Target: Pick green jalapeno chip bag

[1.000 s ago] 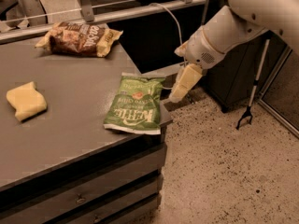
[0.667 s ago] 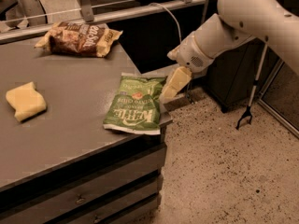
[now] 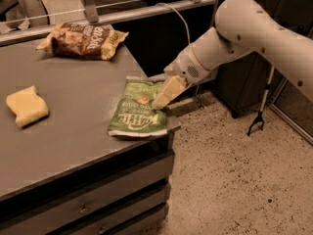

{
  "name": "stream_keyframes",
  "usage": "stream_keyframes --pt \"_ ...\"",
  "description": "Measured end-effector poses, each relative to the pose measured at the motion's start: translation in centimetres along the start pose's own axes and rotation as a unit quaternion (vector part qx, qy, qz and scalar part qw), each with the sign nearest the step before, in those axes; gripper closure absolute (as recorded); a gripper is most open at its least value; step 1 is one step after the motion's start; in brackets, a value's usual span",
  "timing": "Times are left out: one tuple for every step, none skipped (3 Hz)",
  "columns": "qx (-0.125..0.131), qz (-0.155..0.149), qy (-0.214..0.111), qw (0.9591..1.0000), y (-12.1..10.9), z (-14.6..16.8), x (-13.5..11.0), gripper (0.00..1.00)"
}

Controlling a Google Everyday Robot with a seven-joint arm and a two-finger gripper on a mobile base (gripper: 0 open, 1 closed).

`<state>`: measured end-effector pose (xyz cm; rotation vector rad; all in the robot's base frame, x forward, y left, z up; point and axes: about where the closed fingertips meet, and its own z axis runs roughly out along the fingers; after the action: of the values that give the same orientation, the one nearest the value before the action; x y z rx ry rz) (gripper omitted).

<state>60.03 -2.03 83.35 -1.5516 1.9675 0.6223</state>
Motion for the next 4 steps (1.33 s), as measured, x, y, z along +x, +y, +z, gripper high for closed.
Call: stream_keyframes --pt "-0.020 0.027 -0.012 0.9994 0.8 1.2 -0.3 0.38" --pt "-0.026 0.046 -0.017 0.9985 1.3 1.6 -0.2 0.62" --pt "-0.007 0.039 -0.016 0.9991 1.2 0.3 -0.7 0.84" --pt "0.028 0.015 -0.023 0.9992 0.9 -2.9 -1.8 1.00"
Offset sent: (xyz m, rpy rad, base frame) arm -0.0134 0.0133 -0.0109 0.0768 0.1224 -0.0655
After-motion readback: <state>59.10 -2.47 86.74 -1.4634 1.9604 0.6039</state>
